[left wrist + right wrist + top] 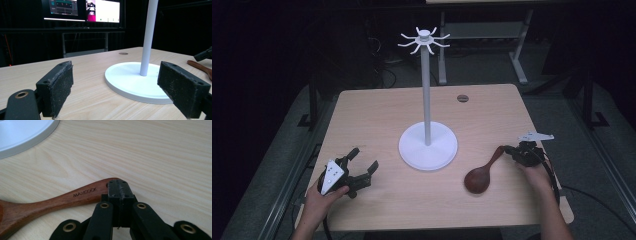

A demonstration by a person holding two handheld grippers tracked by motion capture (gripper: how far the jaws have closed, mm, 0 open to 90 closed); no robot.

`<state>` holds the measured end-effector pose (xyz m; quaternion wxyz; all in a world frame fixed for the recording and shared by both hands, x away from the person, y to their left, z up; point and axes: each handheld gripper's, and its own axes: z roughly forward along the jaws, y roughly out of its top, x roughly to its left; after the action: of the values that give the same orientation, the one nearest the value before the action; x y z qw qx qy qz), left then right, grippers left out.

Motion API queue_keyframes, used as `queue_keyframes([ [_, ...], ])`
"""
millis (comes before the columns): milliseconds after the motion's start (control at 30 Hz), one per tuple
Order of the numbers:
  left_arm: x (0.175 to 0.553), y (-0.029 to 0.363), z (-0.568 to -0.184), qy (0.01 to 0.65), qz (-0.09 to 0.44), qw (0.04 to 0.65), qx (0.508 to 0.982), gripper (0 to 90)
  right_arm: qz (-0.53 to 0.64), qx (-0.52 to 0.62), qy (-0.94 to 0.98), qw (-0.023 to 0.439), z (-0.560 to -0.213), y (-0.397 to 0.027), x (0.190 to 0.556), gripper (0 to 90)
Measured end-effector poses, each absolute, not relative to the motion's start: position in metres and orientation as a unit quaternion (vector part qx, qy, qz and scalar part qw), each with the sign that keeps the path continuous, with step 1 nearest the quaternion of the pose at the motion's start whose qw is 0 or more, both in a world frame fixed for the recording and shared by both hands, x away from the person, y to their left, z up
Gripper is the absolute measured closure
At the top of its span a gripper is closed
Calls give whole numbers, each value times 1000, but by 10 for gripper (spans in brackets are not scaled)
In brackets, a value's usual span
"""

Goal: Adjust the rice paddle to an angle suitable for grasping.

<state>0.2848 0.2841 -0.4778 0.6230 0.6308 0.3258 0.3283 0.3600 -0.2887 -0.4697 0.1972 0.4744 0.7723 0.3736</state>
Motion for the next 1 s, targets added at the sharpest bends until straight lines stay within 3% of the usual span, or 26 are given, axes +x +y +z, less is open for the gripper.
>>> queue_keyframes([
  [1000,285,284,-478,324,327,624,632,127,379,424,808,154,-473,-255,358,896],
])
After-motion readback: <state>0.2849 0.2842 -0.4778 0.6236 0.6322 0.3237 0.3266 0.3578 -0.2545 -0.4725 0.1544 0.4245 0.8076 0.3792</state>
